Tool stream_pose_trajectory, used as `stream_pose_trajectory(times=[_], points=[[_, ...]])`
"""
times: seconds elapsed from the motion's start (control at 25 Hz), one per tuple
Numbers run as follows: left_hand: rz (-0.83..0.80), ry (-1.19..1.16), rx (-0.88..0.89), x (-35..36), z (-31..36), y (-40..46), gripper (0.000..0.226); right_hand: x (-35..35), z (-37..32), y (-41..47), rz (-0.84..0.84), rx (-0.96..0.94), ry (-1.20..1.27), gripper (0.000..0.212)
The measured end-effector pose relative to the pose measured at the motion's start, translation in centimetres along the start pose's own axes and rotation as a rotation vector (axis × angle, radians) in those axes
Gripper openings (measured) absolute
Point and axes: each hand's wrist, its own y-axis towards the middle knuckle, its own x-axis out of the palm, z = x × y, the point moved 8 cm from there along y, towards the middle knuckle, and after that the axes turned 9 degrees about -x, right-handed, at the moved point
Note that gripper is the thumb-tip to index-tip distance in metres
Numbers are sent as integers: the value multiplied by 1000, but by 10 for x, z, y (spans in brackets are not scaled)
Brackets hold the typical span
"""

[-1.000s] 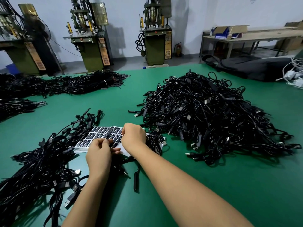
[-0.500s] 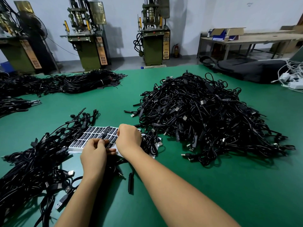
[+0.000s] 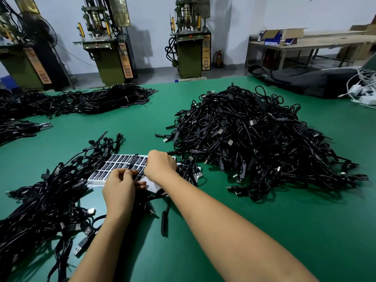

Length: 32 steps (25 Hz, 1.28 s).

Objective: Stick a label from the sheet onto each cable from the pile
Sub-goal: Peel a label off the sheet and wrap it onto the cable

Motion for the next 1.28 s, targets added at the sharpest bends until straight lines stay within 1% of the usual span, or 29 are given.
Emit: stream_pose_trajectory(times=[0.16, 0.28, 0.36, 0.4, 0.52, 0.68, 0.8, 0.92, 1.0, 1.08, 1.12, 1.2, 1.28], points=[[-5, 10, -2, 0, 0, 0, 16, 2, -2, 5, -114, -18, 5, 23], [-2, 5, -1, 0, 0, 1, 16, 2, -3, 5, -134, -33, -20, 20], [-3, -2, -2, 0, 0, 2, 16, 3, -4, 5, -122, -50, -29, 8], [-5, -6, -2, 0, 0, 2, 16, 2, -5, 5, -113, -55, -23, 7], [-14, -17, -1, 1, 1, 1, 16, 0, -3, 4, -69, -57, 35, 18], [-64, -95, 22, 2, 7, -4, 15, -8, -1, -1, 58, -88, 187, 23], [-123, -132, 88, 6, 17, -7, 17, -24, 9, -11, 211, -114, 389, 19], [-196, -135, 90, 17, 21, -10, 22, -45, 39, -25, 334, -56, 623, 17], [-226, -138, 66, 24, 20, -11, 21, -51, 64, -37, 362, 18, 902, 16], [-259, -185, 40, 28, 20, -13, 19, -53, 83, -48, 375, 90, 1231, 13], [-287, -214, 23, 31, 20, -15, 18, -54, 89, -53, 387, 107, 1350, 13], [-341, -235, 5, 37, 20, -19, 16, -54, 97, -62, 407, 103, 1487, 14], [-381, -181, 50, 43, 22, -24, 17, -51, 101, -68, 406, 66, 1515, 16]])
